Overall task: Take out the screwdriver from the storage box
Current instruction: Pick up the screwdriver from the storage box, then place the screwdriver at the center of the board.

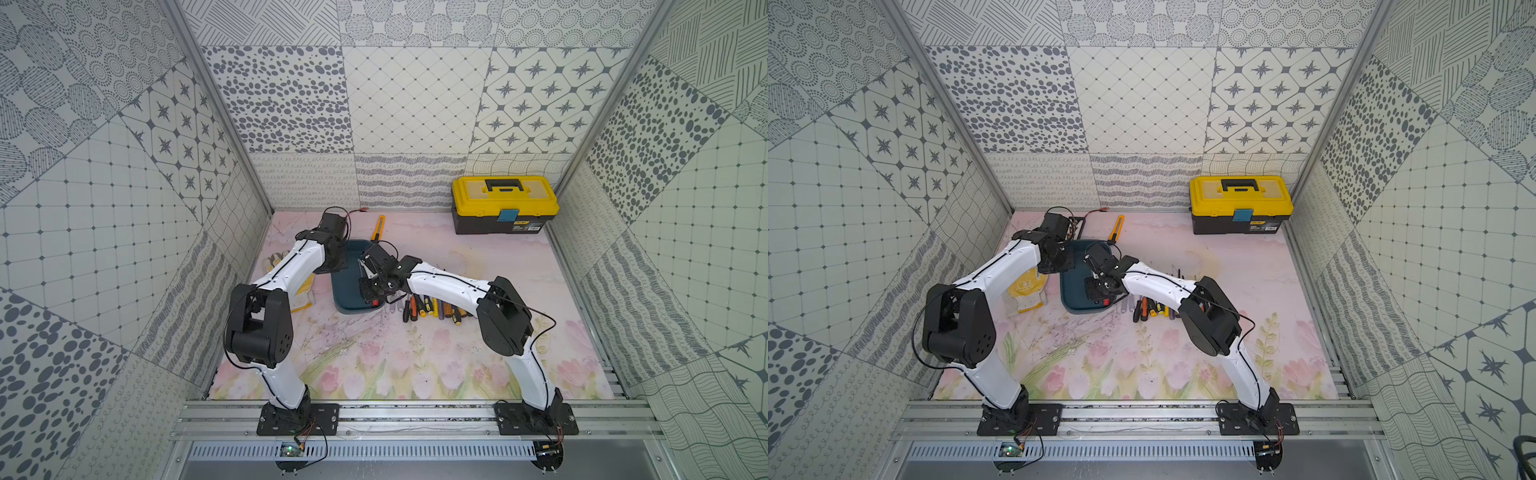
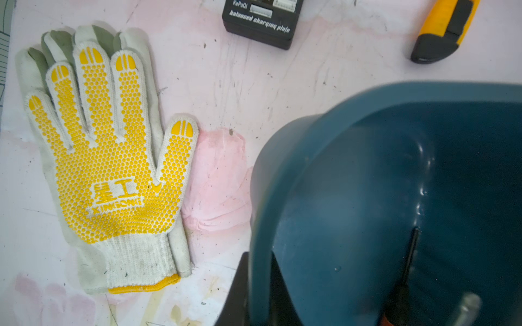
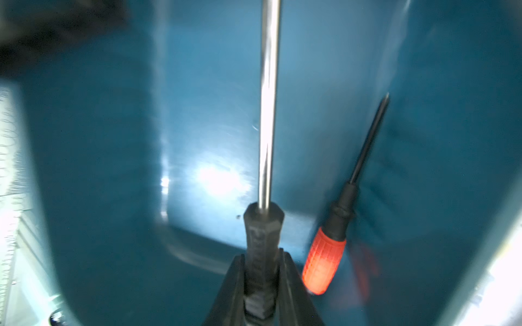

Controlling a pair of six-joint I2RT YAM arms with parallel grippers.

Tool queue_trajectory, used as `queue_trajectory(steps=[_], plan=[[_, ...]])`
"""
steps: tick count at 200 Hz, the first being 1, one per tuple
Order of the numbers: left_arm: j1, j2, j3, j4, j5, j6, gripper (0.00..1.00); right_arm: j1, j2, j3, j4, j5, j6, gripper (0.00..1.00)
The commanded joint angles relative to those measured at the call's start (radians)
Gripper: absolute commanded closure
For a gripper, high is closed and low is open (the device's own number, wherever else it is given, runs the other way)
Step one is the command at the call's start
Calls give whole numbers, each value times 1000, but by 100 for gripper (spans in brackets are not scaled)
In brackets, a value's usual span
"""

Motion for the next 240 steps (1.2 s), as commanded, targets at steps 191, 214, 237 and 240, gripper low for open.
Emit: queue_trajectory(steps=[191,214,237,240], plan=[[14,-27,31,-25,-161,7,100,-42,-298,-296,177,173,34,100],[20,-31,35,-27,-174,13,100,-46,-268,-301,176,155,47,100],[37,-38,33,-28,-175,10,100,-48,-231,-289,176,122,53,100],[39,-39,32,-28,-174,9,100,-48,-224,-287,175,115,53,100]])
